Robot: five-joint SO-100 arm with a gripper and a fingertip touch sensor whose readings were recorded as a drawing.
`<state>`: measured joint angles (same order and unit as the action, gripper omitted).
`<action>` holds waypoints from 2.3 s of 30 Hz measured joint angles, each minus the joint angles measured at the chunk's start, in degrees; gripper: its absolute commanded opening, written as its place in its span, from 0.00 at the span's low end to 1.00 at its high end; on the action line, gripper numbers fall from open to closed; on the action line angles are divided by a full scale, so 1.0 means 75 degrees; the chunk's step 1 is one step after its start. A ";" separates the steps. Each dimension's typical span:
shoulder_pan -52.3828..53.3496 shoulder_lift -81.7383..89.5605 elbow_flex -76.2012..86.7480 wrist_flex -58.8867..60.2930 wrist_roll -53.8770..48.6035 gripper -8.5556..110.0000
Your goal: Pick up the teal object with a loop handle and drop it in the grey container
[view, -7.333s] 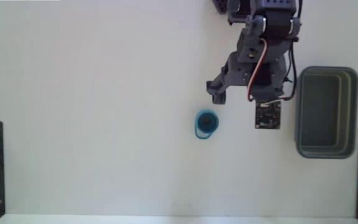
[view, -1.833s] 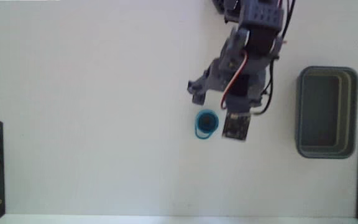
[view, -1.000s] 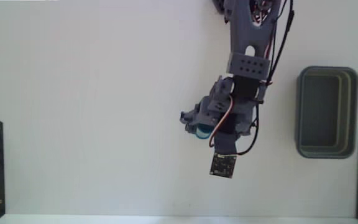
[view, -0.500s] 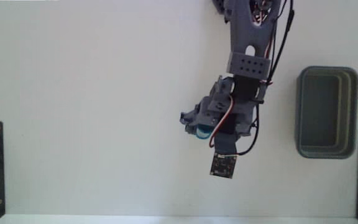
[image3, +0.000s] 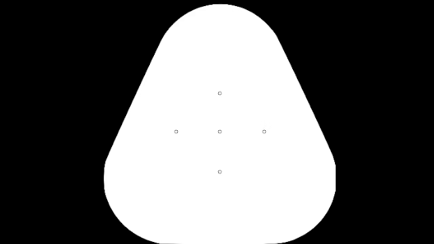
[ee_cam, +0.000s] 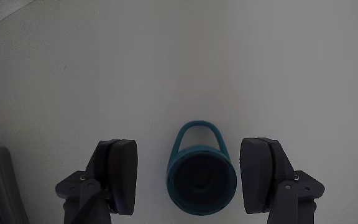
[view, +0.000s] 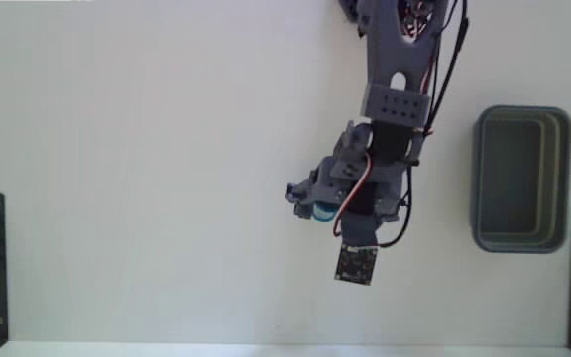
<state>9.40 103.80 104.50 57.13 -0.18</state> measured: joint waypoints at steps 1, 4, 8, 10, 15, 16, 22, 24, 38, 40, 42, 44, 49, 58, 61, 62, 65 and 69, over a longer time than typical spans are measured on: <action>0.0000 0.0000 0.0082 -0.0059 -0.0012 1.00; 0.0000 0.0012 0.0211 -0.0223 0.0000 1.00; 0.0012 0.0012 0.0340 -0.0363 -0.0012 1.00; 0.0012 0.0000 0.0398 -0.0457 0.0000 1.00; 0.0000 0.0012 0.0609 -0.0645 -0.0012 1.00; 0.0000 0.0012 0.0633 -0.0715 0.0000 1.00; 0.0000 0.0000 0.0855 -0.0902 -0.0012 1.00; 0.0000 0.0000 0.0902 -0.1008 -0.0012 1.00; 0.0000 0.0012 0.1418 -0.1559 0.0000 1.00; 0.0000 0.0000 0.1441 -0.1641 -0.0012 1.00; 0.0000 0.0012 0.1559 -0.1723 0.0000 1.00; 0.0000 -0.0082 0.1570 -0.1828 -0.0012 1.00; 0.0000 -0.0117 0.1711 -0.1934 -0.0012 1.00; 0.0012 -0.0129 0.1969 -0.2262 -0.0012 1.00; 0.0012 -0.0105 0.1945 -0.2273 -0.0012 1.00; 0.0012 -0.0117 0.1957 -0.2273 -0.0012 1.00; 0.0012 -0.0105 0.1957 -0.2262 -0.0012 1.00; 0.0012 -0.0117 0.1980 -0.2262 -0.0012 1.00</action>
<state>9.49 102.92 119.36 40.17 -0.26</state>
